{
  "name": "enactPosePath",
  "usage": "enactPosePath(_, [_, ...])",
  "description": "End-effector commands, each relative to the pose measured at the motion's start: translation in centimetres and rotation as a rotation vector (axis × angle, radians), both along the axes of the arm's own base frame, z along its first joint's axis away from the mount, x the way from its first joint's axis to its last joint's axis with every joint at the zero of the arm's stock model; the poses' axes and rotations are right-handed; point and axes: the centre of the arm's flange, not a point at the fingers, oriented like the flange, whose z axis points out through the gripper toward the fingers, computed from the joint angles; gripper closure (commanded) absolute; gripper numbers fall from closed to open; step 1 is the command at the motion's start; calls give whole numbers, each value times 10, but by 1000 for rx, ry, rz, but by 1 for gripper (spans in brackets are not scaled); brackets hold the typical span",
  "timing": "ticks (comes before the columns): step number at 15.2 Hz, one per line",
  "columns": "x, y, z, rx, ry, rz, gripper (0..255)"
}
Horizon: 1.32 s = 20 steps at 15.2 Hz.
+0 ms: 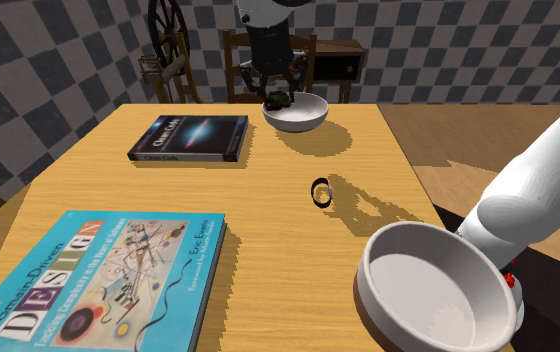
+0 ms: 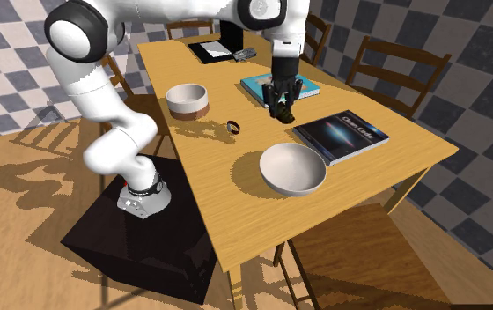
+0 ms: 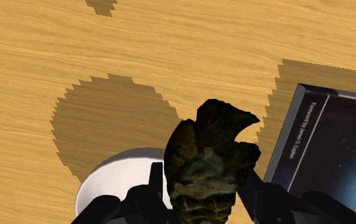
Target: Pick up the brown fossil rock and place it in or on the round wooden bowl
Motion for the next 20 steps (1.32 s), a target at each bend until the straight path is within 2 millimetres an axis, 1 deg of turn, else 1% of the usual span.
enactPosePath(1, [9, -23, 1, 0, 0, 1, 255])
enactPosePath(10, [55, -133, 5, 0, 0, 1, 255])
enactPosePath(11, [59, -142, 5, 0, 0, 1, 255])
enactPosePath(20, [59, -142, -42, 0, 0, 1, 255])
